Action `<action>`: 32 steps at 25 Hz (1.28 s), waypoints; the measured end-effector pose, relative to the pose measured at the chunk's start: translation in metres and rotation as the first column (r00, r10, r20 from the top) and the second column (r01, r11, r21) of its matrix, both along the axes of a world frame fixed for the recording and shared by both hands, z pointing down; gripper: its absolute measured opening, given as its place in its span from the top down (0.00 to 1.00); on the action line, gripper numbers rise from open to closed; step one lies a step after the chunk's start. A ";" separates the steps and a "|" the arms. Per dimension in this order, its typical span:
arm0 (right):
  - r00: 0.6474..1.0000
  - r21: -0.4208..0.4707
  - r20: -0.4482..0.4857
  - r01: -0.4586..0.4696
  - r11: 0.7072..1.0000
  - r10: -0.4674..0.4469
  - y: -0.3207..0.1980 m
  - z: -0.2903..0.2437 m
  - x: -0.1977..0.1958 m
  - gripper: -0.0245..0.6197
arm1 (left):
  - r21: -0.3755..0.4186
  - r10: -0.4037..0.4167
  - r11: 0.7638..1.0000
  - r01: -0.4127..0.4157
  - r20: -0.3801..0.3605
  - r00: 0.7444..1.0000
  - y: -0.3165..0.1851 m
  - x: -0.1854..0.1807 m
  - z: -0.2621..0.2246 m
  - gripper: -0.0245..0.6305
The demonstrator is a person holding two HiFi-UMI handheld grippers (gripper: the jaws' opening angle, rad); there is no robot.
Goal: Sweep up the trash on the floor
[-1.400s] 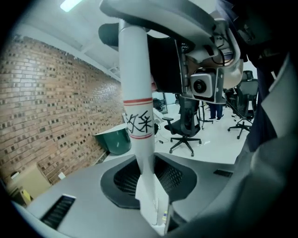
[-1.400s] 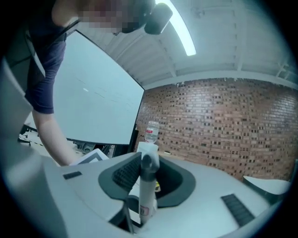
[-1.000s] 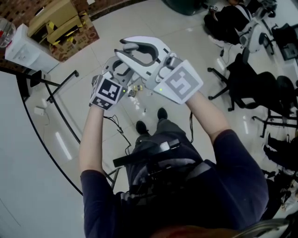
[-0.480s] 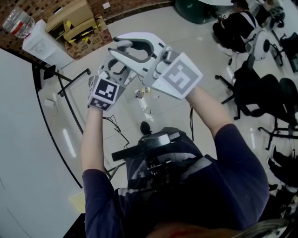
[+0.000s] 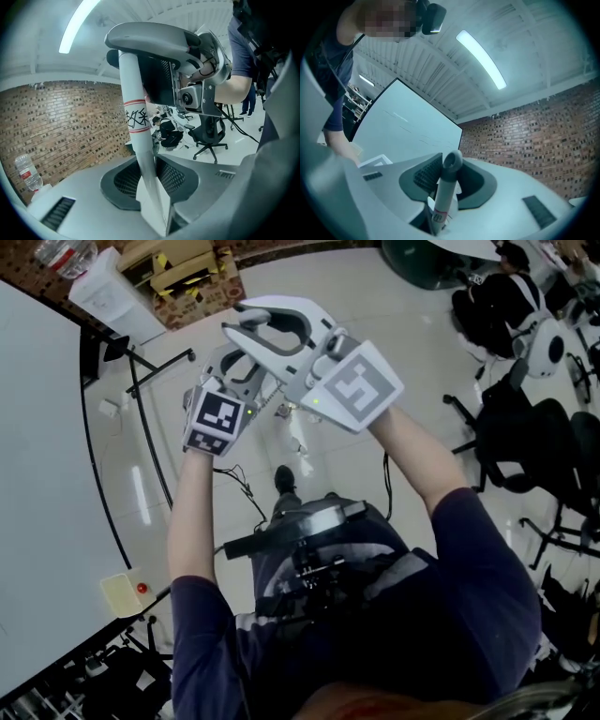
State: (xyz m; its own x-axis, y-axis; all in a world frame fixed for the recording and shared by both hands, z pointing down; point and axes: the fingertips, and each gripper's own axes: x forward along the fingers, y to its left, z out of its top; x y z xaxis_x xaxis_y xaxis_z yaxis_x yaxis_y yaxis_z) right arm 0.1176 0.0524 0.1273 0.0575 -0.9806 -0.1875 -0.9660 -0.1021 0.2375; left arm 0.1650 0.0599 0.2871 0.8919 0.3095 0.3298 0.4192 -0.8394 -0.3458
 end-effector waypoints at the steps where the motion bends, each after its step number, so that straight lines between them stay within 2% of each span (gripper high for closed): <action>1: 1.000 0.014 -0.001 0.004 1.000 -0.004 0.008 -0.002 -0.006 0.79 | 0.001 -0.009 1.000 0.009 -0.001 1.000 0.008 -0.006 -0.002 0.82; 10: 0.996 0.098 -0.088 0.013 0.995 -0.005 0.058 -0.019 -0.057 0.79 | 0.023 -0.044 0.999 0.044 0.001 0.999 0.060 -0.052 -0.015 0.82; 15: 0.990 0.106 -0.143 0.003 0.994 0.012 0.055 -0.015 -0.082 0.79 | -0.008 -0.075 0.997 0.075 0.014 0.997 0.062 -0.072 -0.007 0.82; 18: 0.994 0.078 -0.109 -0.010 0.997 0.018 0.044 -0.003 -0.095 0.79 | -0.047 -0.087 0.995 0.088 0.026 0.996 0.055 -0.087 0.003 0.82; 23: 1.000 0.000 -0.002 0.023 1.000 -0.023 0.032 0.020 -0.123 0.79 | -0.163 -0.077 0.983 0.082 0.038 0.996 0.049 -0.122 0.018 0.83; 32: 0.999 -0.084 0.032 -0.038 0.996 0.041 0.013 0.055 -0.174 0.78 | -0.308 -0.121 0.943 0.125 0.034 0.992 0.042 -0.191 0.049 0.83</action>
State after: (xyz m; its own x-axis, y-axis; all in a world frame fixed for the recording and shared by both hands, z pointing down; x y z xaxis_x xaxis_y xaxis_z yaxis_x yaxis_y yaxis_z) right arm -0.0565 0.0655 0.1820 0.1016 -0.9895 -0.1024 -0.9693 -0.1217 0.2138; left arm -0.0258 0.1016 0.3364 0.9251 0.2865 0.2491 0.3091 -0.9494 -0.0561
